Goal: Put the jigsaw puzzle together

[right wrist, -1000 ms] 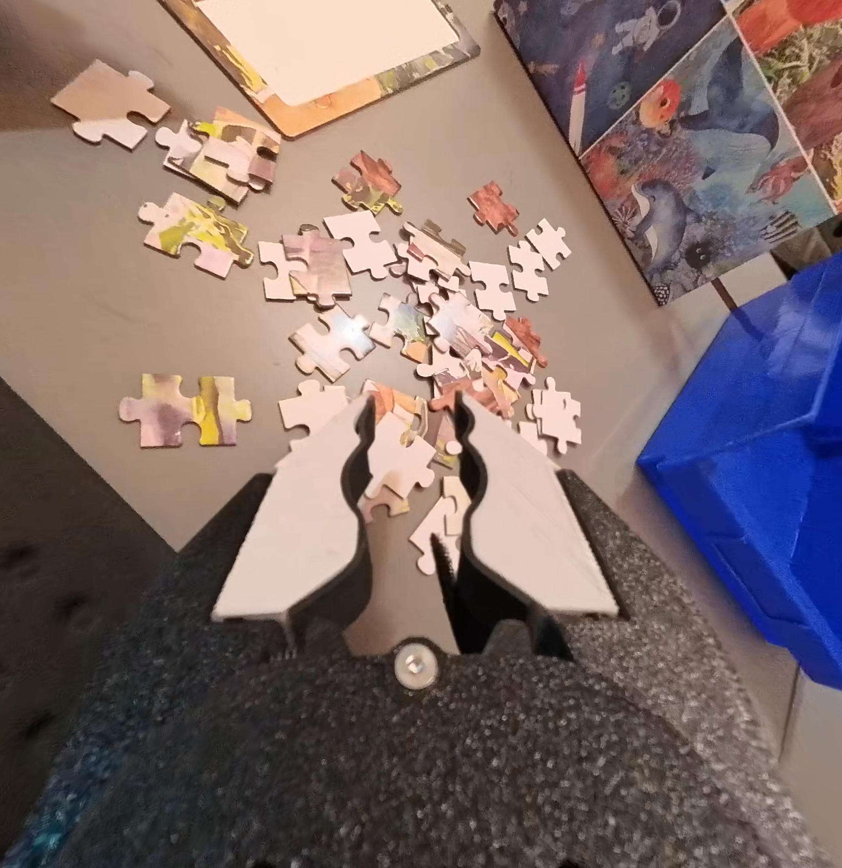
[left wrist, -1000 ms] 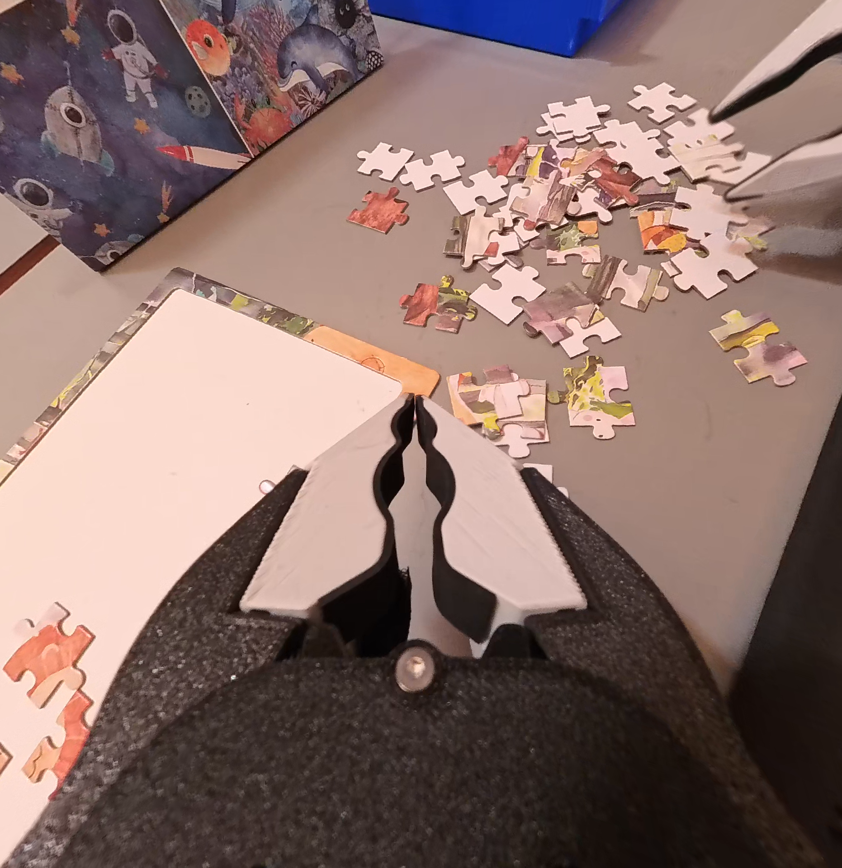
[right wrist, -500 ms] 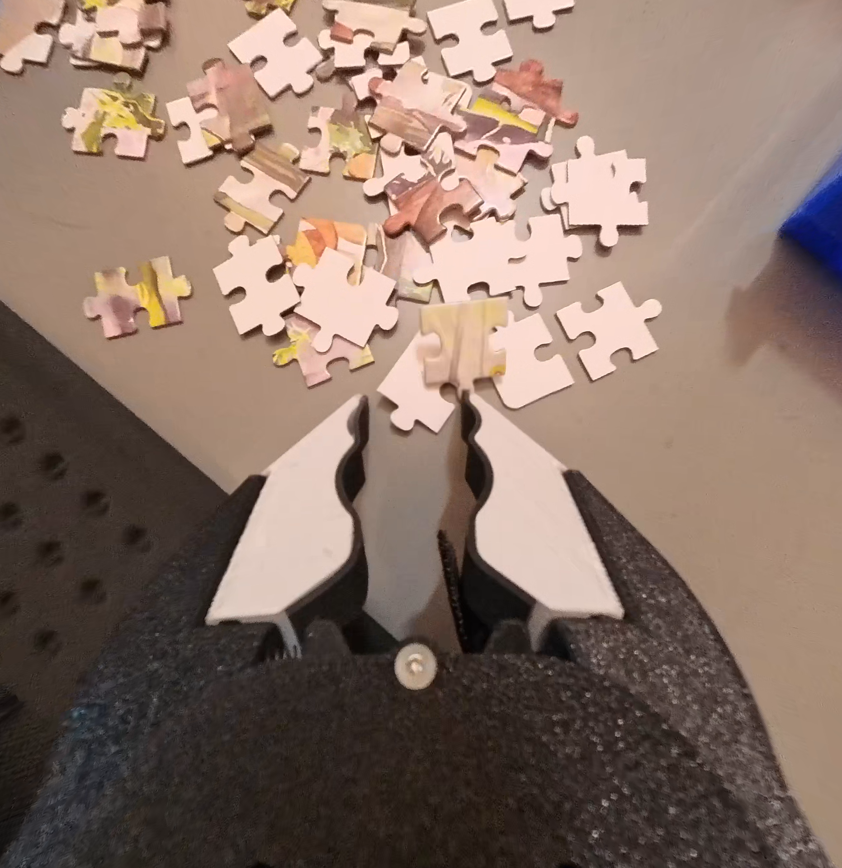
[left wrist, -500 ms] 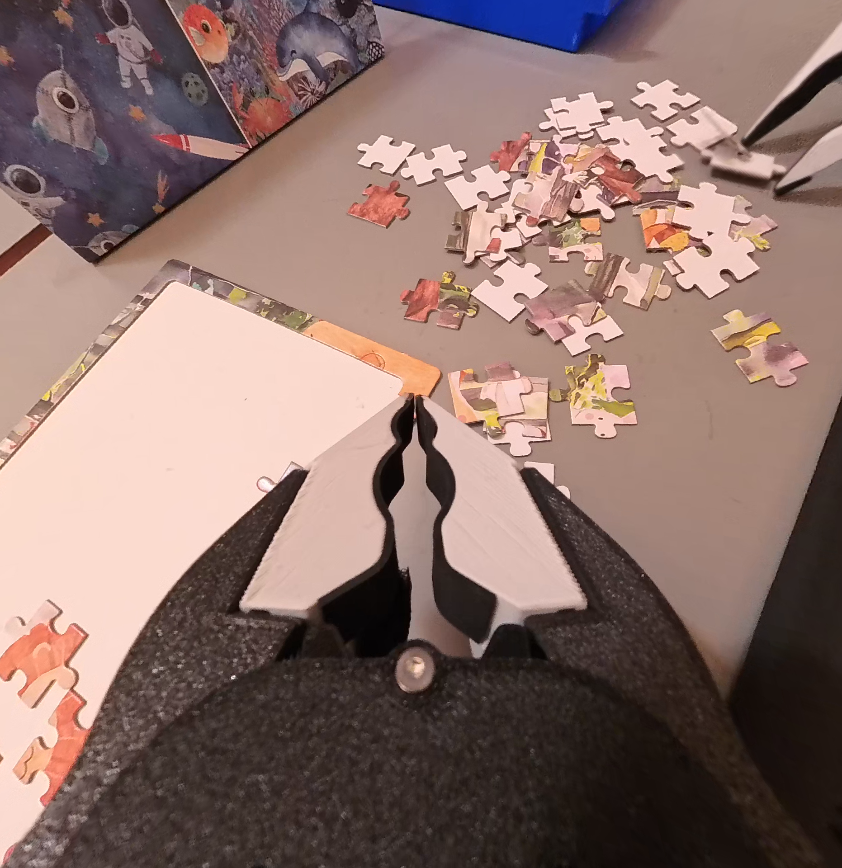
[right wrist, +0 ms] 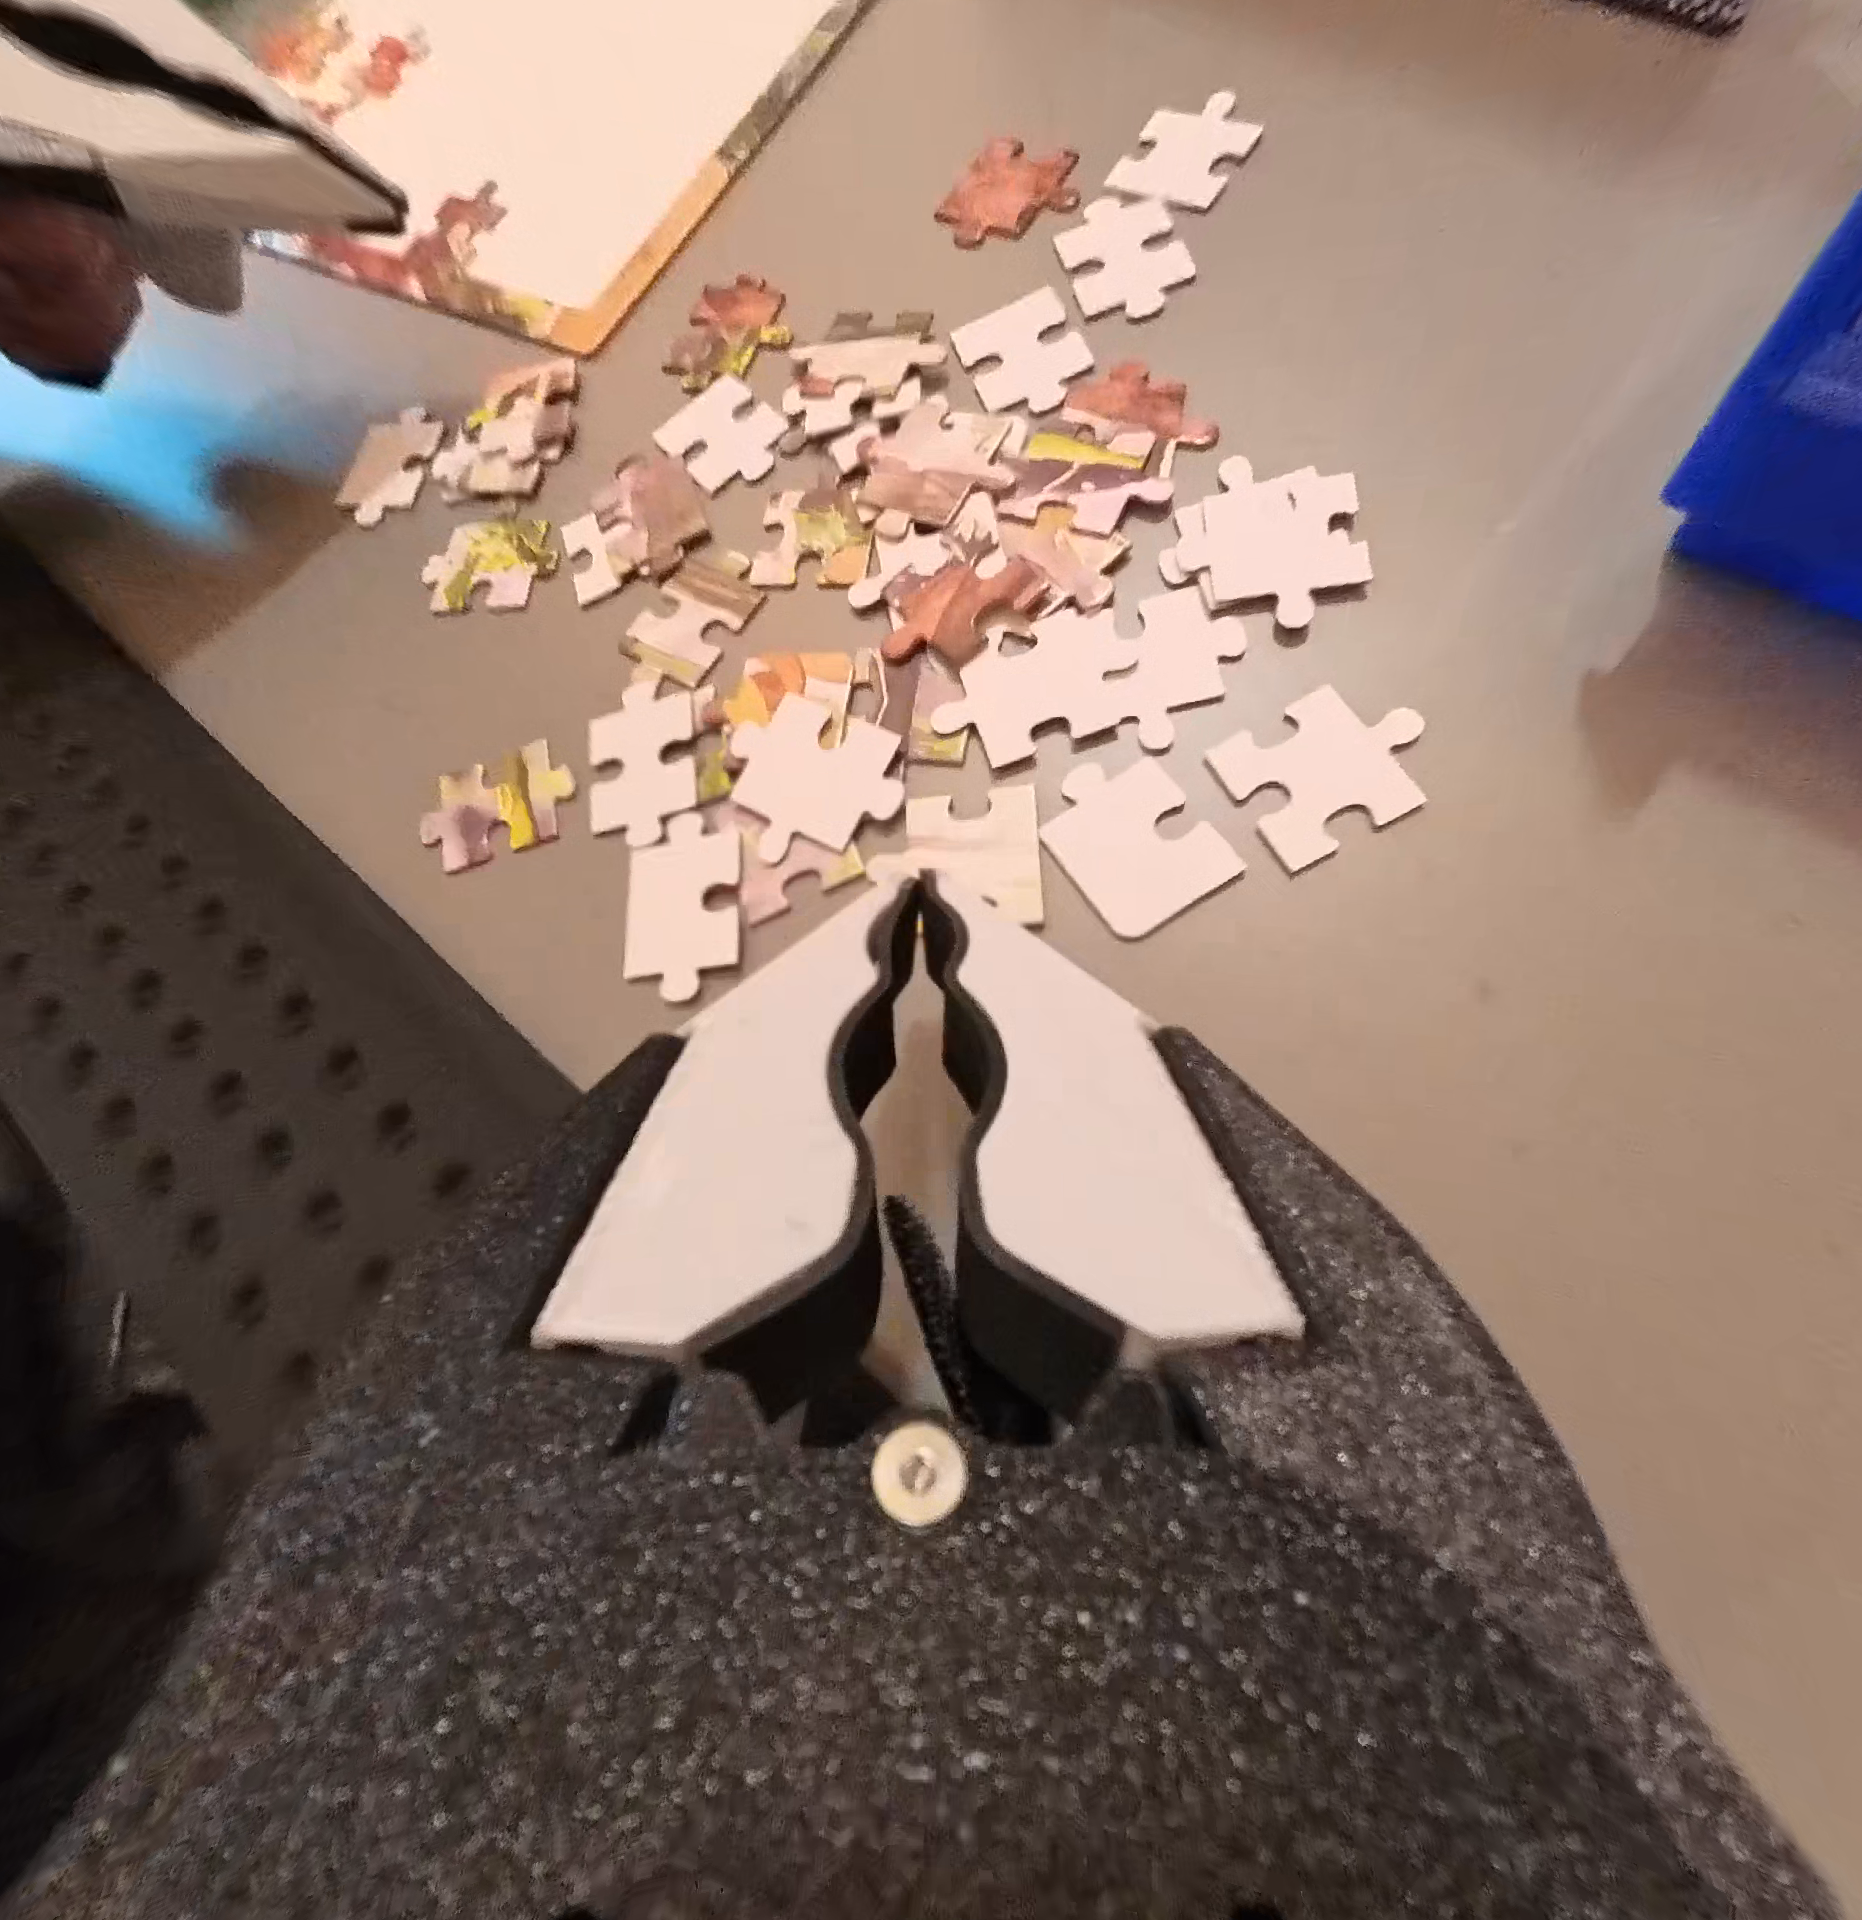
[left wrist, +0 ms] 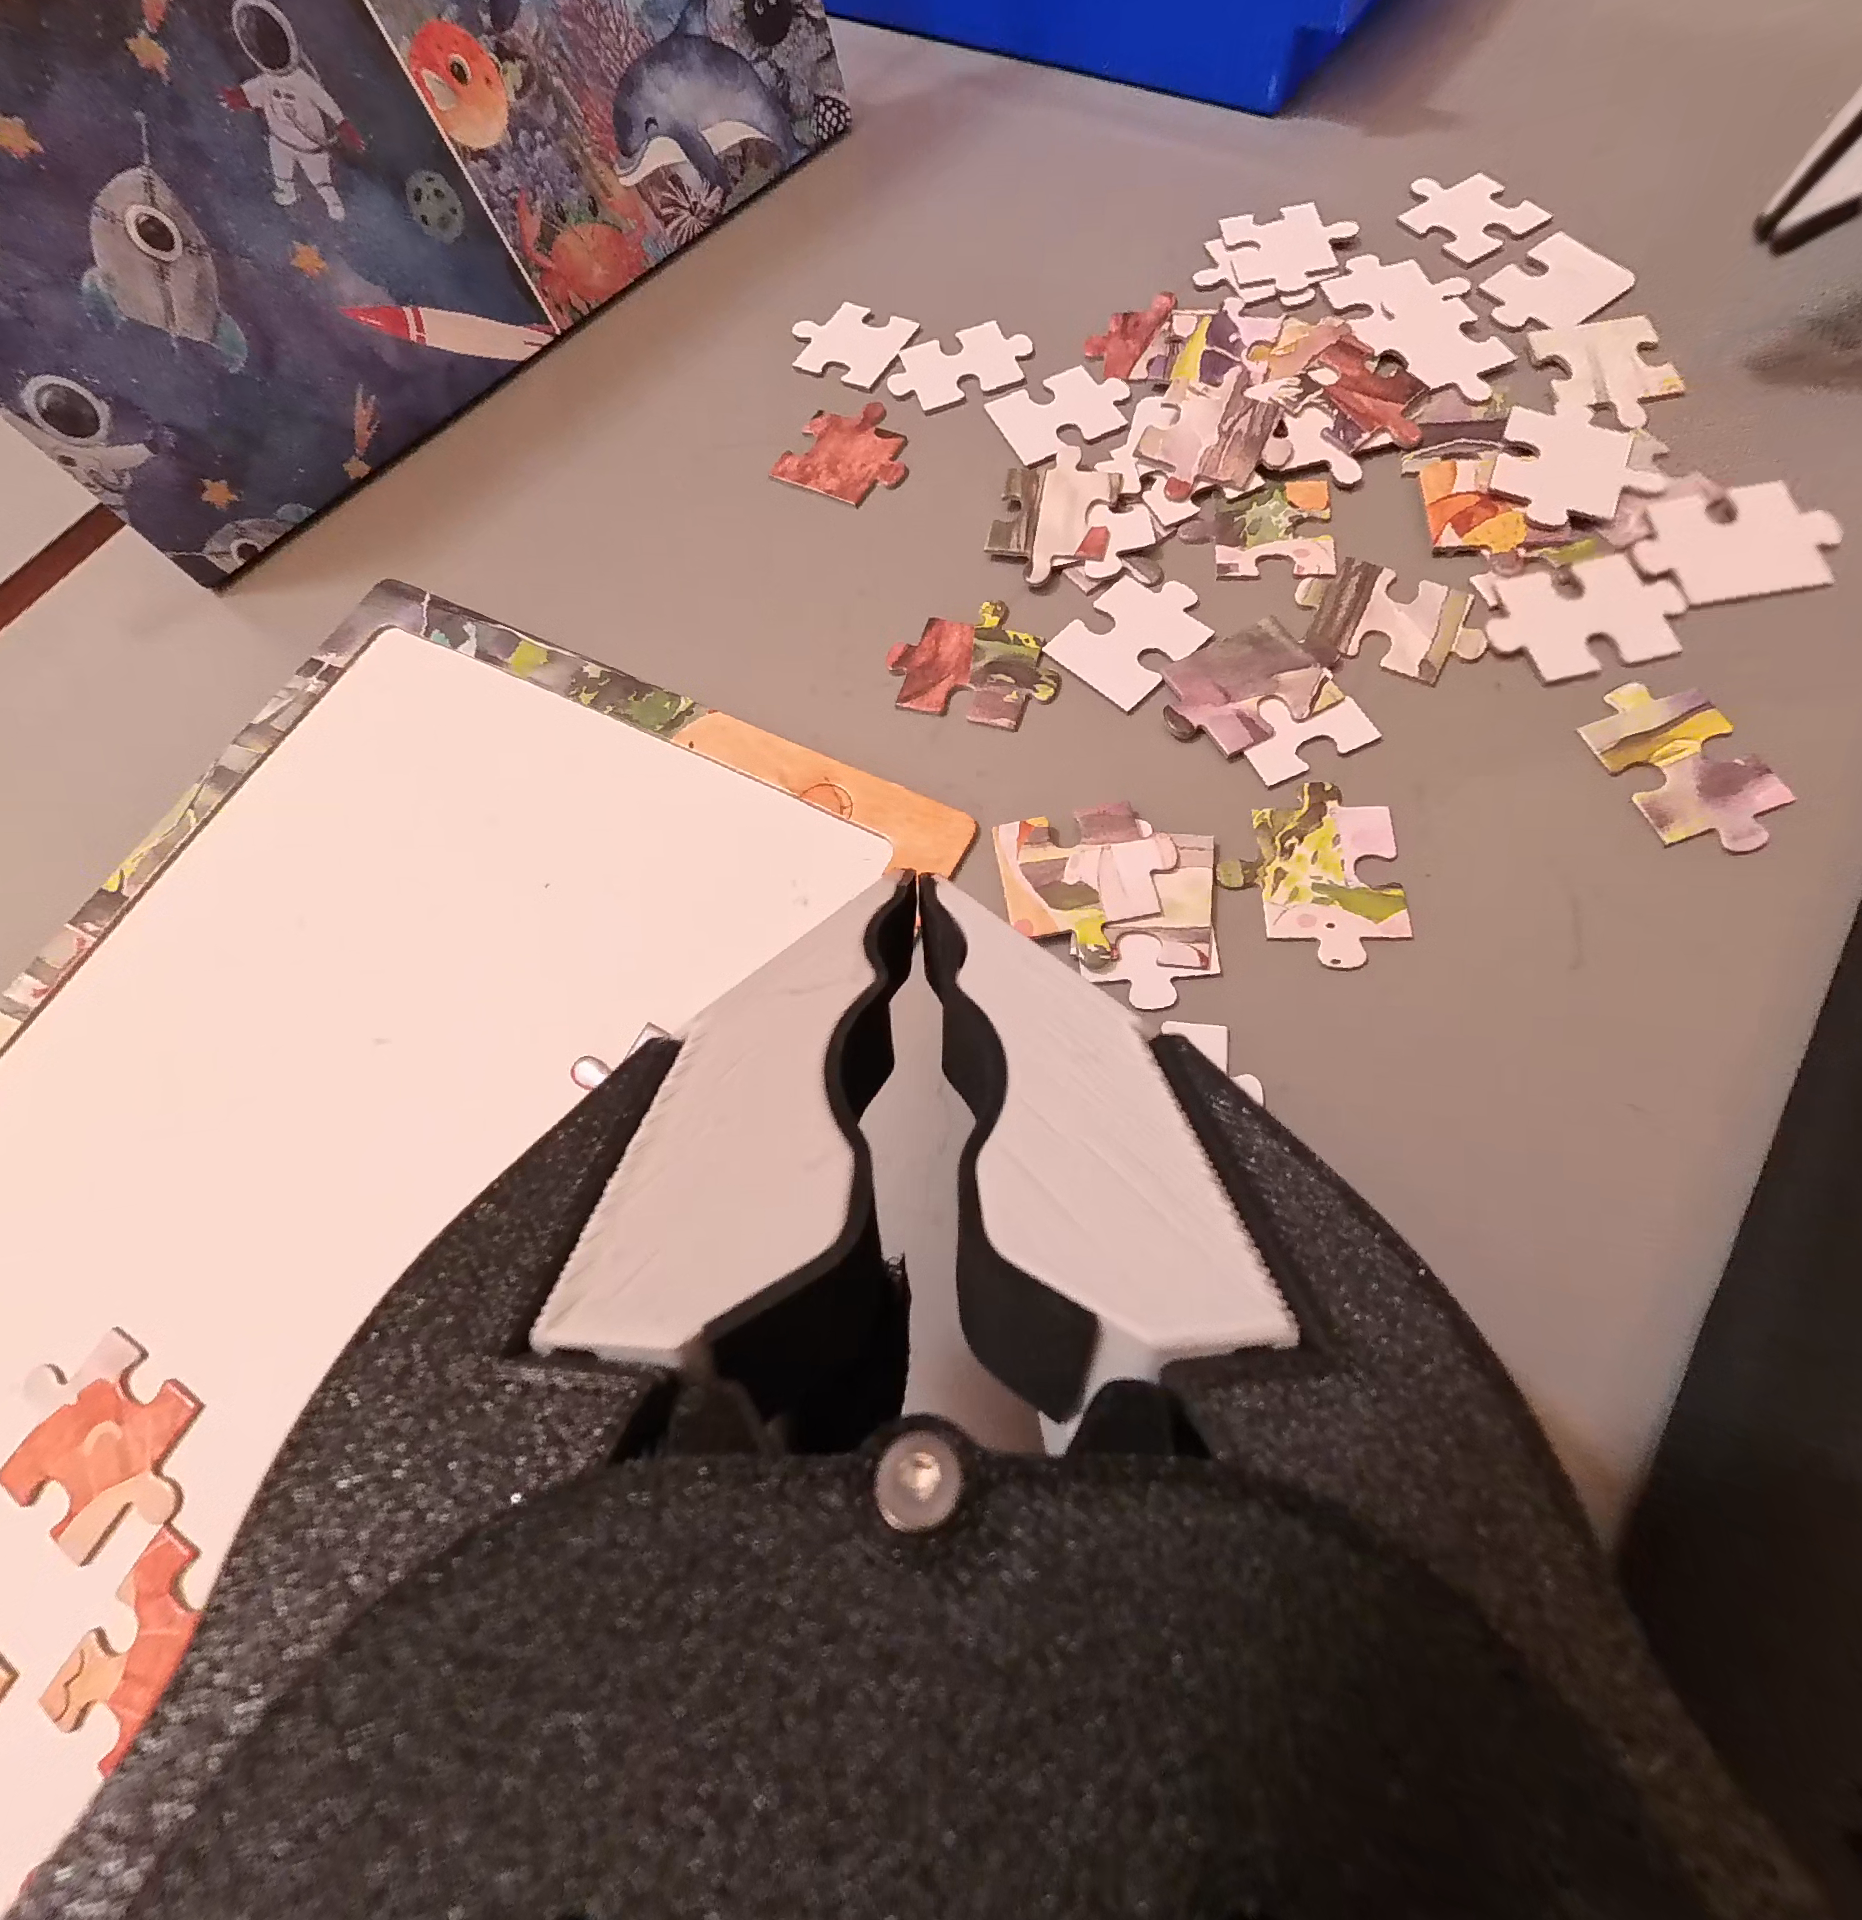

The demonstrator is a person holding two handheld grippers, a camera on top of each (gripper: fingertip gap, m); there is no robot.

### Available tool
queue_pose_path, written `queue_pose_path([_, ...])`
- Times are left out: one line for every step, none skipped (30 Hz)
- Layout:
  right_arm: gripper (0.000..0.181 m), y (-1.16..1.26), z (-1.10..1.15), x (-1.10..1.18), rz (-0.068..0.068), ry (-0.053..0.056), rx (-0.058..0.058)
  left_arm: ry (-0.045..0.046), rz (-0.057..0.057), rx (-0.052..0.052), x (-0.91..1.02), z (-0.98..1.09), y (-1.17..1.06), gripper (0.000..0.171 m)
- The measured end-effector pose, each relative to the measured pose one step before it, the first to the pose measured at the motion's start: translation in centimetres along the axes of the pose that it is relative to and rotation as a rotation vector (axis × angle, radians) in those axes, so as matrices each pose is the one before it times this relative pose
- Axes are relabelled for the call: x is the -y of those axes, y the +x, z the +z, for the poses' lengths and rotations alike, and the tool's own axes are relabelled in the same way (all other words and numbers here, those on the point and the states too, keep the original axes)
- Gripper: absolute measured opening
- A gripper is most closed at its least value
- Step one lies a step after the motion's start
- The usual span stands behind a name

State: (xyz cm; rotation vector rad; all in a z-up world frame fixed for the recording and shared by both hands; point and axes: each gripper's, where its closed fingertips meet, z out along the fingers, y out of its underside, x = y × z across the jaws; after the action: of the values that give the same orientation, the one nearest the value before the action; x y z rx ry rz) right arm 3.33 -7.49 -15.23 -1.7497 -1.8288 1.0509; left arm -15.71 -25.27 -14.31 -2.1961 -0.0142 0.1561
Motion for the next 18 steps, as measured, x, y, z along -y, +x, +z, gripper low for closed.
queue_pose_path([0.001,-0.789,0.046,-0.523,-0.0154,-0.0435,0.0221,-0.00138,0.0026,0.0010,-0.024,0.027,0.012,0.000])
queue_pose_path([0.013,-1.361,0.175,-0.424,-0.0167,-0.0487,0.0394,-0.00053,0.0015,0.0006,-0.022,0.006,0.002,0.000])
queue_pose_path([0.024,-1.264,0.306,-0.340,-0.0208,-0.0515,0.0202,-0.00041,0.0001,0.0002,-0.008,0.011,-0.001,0.000])
queue_pose_path([0.028,-1.117,0.427,-0.344,-0.0315,-0.0573,0.0080,-0.00097,-0.0007,0.0005,-0.023,0.001,-0.020,0.000])
queue_pose_path([0.030,-0.713,0.446,-0.126,-0.0441,-0.0437,-0.0174,-0.00059,-0.0005,0.0005,-0.011,0.011,-0.012,0.000])
queue_pose_path([0.030,-0.382,0.410,-0.027,-0.0444,-0.0325,-0.0292,0.00005,0.0000,-0.0002,0.001,0.000,0.002,0.000])
queue_pose_path([0.030,-0.323,0.427,0.059,-0.0328,-0.0266,-0.0186,-0.00025,0.0005,0.0000,-0.011,0.003,0.007,0.000])
queue_pose_path([0.031,-0.115,0.442,0.089,-0.0208,-0.0277,-0.0240,0.00003,0.0018,0.0008,0.002,-0.005,0.016,0.000])
queue_pose_path([0.031,0.061,0.477,-0.086,-0.0156,-0.0379,-0.0325,0.00066,0.0023,0.0008,0.005,-0.008,0.011,0.000])
queue_pose_path([0.031,-0.187,0.516,-0.241,-0.0098,-0.0463,-0.0170,-0.00027,0.0012,-0.0002,-0.005,0.010,0.016,0.000])
queue_pose_path([0.032,0.018,0.205,0.091,-0.0015,-0.0240,-0.0234,-0.00155,0.0003,-0.0009,-0.025,0.016,0.024,0.000])
queue_pose_path([0.034,0.249,0.022,-0.052,0.0028,-0.0274,-0.0297,-0.00233,0.0008,0.0002,-0.047,0.031,-0.001,0.000])
queue_pose_path([0.034,-0.014,-0.004,-0.009,0.0124,-0.0164,-0.0043,-0.00148,0.0013,0.0010,-0.030,0.008,-0.010,0.000])
queue_pose_path([0.033,-0.030,0.025,-0.022,0.0218,-0.0065,0.0072,-0.00039,0.0007,0.0002,-0.008,0.011,-0.006,0.000])
queue_pose_path([0.032,-0.073,0.047,-0.034,0.0247,0.0030,0.0219,0.00028,0.0003,-0.0005,0.013,-0.006,0.023,0.000])
queue_pose_path([0.031,0.061,-0.007,0.018,0.0106,0.0137,0.0139,0.00047,0.0009,-0.0008,0.022,0.002,0.034,0.000])
queue_pose_path([0.031,-0.003,-0.015,0.003,-0.0078,0.0105,0.0046,-0.00037,0.0016,-0.0008,0.001,0.014,0.042,0.000])
queue_pose_path([0.031,-0.015,-0.018,-0.001,-0.0118,0.0059,-0.0017,-0.00107,0.0022,0.0003,-0.017,0.015,0.023,0.000])
